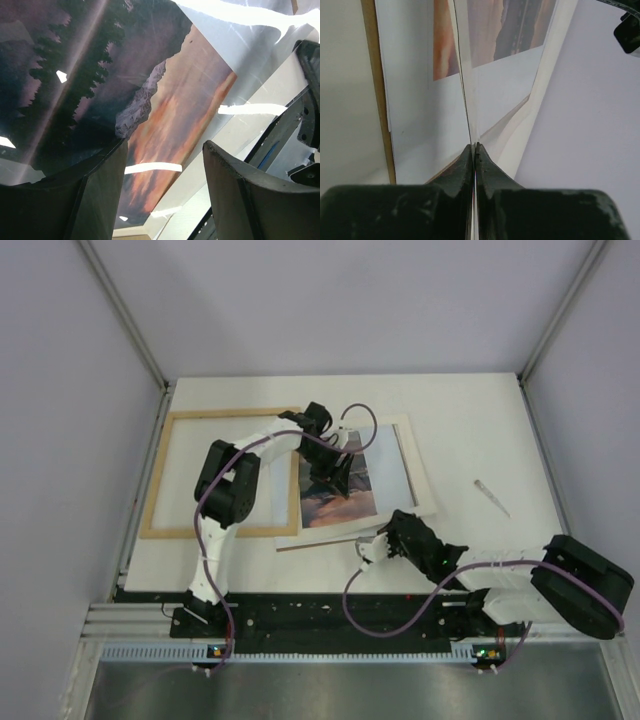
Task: Take the photo out of the frame
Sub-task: Pick up the photo frame item from the photo frame.
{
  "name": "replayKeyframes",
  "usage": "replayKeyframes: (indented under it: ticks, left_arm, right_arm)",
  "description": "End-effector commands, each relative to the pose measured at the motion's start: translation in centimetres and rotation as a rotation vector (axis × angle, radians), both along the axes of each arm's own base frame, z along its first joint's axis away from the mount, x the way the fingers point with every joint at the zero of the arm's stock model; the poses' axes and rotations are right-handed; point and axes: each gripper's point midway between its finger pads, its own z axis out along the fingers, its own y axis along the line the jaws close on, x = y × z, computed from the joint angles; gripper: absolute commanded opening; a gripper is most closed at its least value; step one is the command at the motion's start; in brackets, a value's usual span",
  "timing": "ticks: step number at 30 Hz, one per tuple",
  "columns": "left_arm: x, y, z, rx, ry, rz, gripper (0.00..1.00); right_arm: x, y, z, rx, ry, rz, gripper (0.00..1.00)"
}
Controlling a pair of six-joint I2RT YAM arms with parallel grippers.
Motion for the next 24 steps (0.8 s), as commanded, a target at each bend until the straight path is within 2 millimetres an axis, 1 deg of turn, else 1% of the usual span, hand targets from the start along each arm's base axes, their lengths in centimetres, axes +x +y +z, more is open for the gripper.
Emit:
replayKeyframes:
  ticks: [1, 2, 3, 5, 6, 9, 11, 12, 13, 14, 15, 16, 17, 19, 24]
  left_arm:
    - [0.0, 0.8, 2.6, 0.000, -0.022, -0.021, 0.68]
    - [0.4, 1.0, 3.9, -0.020, -0.042, -0.017, 0.68]
    - [1.0, 1.2, 5.6, -0.043, -0.074, -0.011, 0.69]
    - [1.9, 1.9, 8.2, -0.065, -0.125, 0.004, 0.69]
    - [2.4, 2.5, 9.8, -0.079, -0.158, 0.017, 0.69]
    - [3.6, 4.5, 13.4, -0.106, -0.221, 0.071, 0.69]
    - [4.3, 6.1, 15.9, -0.134, -0.259, 0.116, 0.70]
    - [4.6, 7.1, 17.0, -0.153, -0.272, 0.144, 0.70]
    - [4.9, 8.2, 18.4, -0.169, -0.297, 0.170, 0.70]
    - [5.0, 9.1, 19.7, -0.180, -0.321, 0.190, 0.70]
    - [5.1, 10.0, 20.7, -0.190, -0.343, 0.212, 0.70]
    - [5.0, 10.9, 21.8, -0.197, -0.366, 0.228, 0.70]
    - [4.9, 11.8, 22.4, -0.204, -0.381, 0.244, 0.70]
    - [4.4, 13.2, 24.0, -0.226, -0.415, 0.275, 0.70]
    - [3.6, 16.7, 26.0, -0.253, -0.472, 0.372, 0.71]
  right_arm:
    - [1.2, -1.1, 4.0, -0.009, -0.070, -0.059, 0.00]
    - [1.3, -1.2, 5.3, 0.009, -0.079, -0.071, 0.00]
    - [1.5, -1.5, 6.2, 0.006, -0.082, -0.094, 0.00]
    - [2.1, -2.3, 8.1, 0.002, -0.102, -0.149, 0.00]
    - [2.4, -2.5, 8.8, 0.000, -0.108, -0.163, 0.00]
    - [3.3, -2.6, 11.8, 0.033, -0.144, -0.201, 0.00]
    - [4.0, -2.4, 14.5, 0.067, -0.185, -0.227, 0.00]
    - [4.5, -2.4, 16.1, 0.082, -0.211, -0.237, 0.00]
    - [5.0, -2.3, 18.3, 0.106, -0.244, -0.250, 0.00]
    - [5.5, -2.4, 19.8, 0.116, -0.270, -0.268, 0.00]
    - [5.8, -2.5, 20.8, 0.124, -0.286, -0.282, 0.00]
    - [6.3, -2.6, 23.2, 0.148, -0.320, -0.299, 0.00]
    - [6.5, -2.6, 24.9, 0.169, -0.345, -0.308, 0.00]
    - [6.8, -2.7, 27.8, 0.197, -0.383, -0.331, 0.00]
    - [7.9, -2.1, 32.7, 0.273, -0.449, -0.366, 0.00]
